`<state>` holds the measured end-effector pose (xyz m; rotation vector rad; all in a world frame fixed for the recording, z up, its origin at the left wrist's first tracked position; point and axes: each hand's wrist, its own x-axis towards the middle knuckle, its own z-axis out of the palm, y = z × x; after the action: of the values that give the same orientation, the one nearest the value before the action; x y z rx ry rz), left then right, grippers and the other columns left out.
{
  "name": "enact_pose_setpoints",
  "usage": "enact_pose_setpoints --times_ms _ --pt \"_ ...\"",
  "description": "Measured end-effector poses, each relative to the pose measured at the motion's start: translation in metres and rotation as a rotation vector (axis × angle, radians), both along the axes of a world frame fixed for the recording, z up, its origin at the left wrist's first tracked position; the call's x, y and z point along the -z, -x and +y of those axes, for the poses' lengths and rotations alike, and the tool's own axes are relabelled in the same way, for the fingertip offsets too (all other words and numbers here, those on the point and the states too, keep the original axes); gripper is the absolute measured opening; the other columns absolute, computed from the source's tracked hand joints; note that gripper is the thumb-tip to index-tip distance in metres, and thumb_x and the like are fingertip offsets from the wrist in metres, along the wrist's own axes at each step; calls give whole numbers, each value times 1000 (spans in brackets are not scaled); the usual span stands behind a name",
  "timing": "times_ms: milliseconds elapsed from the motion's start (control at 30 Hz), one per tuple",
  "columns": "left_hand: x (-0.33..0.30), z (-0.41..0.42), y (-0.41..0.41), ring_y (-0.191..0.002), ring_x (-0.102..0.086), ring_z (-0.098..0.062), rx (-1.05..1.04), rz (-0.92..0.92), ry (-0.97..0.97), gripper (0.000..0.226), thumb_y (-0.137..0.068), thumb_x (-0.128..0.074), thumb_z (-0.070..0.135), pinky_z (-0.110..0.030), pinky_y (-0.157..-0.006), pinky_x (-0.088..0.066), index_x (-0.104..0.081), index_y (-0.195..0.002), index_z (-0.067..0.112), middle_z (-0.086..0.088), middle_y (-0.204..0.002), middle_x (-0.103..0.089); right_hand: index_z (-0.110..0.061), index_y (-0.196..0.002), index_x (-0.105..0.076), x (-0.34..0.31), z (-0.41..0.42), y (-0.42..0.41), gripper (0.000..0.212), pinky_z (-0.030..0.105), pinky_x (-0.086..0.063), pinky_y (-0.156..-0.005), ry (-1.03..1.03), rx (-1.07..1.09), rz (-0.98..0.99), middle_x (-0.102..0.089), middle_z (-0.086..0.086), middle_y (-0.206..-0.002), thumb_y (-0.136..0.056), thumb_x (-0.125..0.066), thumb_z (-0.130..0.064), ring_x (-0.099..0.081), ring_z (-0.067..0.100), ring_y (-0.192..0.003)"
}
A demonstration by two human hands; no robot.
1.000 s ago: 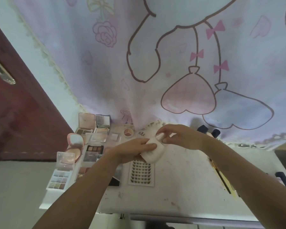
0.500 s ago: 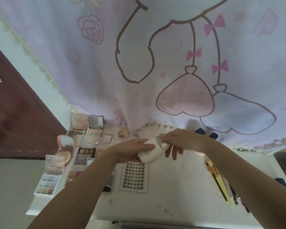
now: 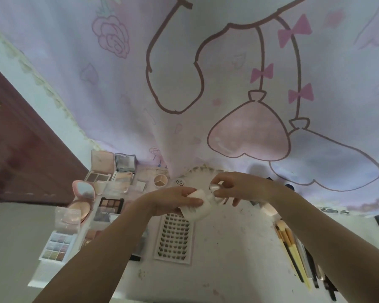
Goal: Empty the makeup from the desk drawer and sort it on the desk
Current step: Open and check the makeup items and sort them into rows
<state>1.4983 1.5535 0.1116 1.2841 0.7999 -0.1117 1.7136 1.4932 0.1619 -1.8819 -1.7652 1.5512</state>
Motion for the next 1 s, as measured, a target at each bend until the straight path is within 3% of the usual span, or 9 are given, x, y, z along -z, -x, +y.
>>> enact_pose_setpoints --times_ms 133,200,300,367,467,533,633,800,1000 --pt "18 4 1 -97 -64 -22 -243 27 -30 28 -89 -63 19 -34 -84 -56 -55 -115 14 -9 -109 -63 -20 -110 -53 21 3 -17 18 19 -55 -62 -40 295 116 -61 8 -100 -93 -58 -20 -62 15 -82" --pt "30 8 -7 -101 -63 -27 -420 82 -170 33 -86 -67 16 -41 -90 -54 -52 -115 13 -13 -112 -61 -16 -101 -53 42 6 -18 12 27 -58 -66 12 550 265 -60 9 -95 -91 -60 -13 -62 17 -79" --pt "43 14 -29 -87 -58 -20 -507 200 -498 29 -83 -68 21 -28 -73 -49 -51 -106 15 -6 -100 -60 -15 -91 -50 78 13 -11 15 38 -54 -76 5 762 254 -58 7 -91 -87 -64 -10 -60 20 -83" --pt "49 17 -45 -84 -56 -18 -537 213 -629 26 -82 -68 22 -26 -68 -45 -53 -103 16 -3 -94 -60 -15 -97 -49 99 19 -3 17 39 -53 -76 -66 779 118 -56 4 -91 -87 -63 -14 -56 19 -81" --pt "64 24 -63 -90 -55 -22 -594 258 -743 30 -80 -69 22 -31 -81 -47 -58 -106 14 -3 -101 -58 -7 -116 -49 122 31 6 30 41 -52 -82 -104 898 165 -54 1 -88 -89 -58 -10 -55 17 -76" --pt "78 29 -69 -94 -56 -26 -596 282 -829 31 -78 -70 24 -40 -85 -48 -58 -105 12 -5 -105 -57 -9 -123 -50 132 39 9 34 42 -53 -88 -118 905 93 -57 -1 -91 -89 -56 -15 -60 21 -85" --pt "94 33 -72 -100 -54 -26 -599 299 -900 29 -80 -69 25 -47 -82 -48 -57 -103 12 -5 -105 -56 -13 -118 -51 143 51 11 27 29 -47 -75 -132 836 -28 -61 4 -101 -91 -53 -21 -59 20 -88" --pt "107 42 -74 -108 -51 -29 -618 336 -919 32 -81 -68 22 -45 -86 -47 -55 -107 8 -9 -111 -56 -10 -106 -66 161 69 15 23 25 -41 -73 -176 788 -118 -64 4 -104 -88 -58 -23 -60 21 -94" --pt "104 44 -73 -110 -51 -30 -590 343 -887 48 -77 -73 23 -44 -87 -49 -49 -116 9 -10 -119 -53 -9 -124 -56 153 68 13 39 26 -43 -79 -167 751 -127 -57 11 -123 -87 -57 -19 -57 25 -107"
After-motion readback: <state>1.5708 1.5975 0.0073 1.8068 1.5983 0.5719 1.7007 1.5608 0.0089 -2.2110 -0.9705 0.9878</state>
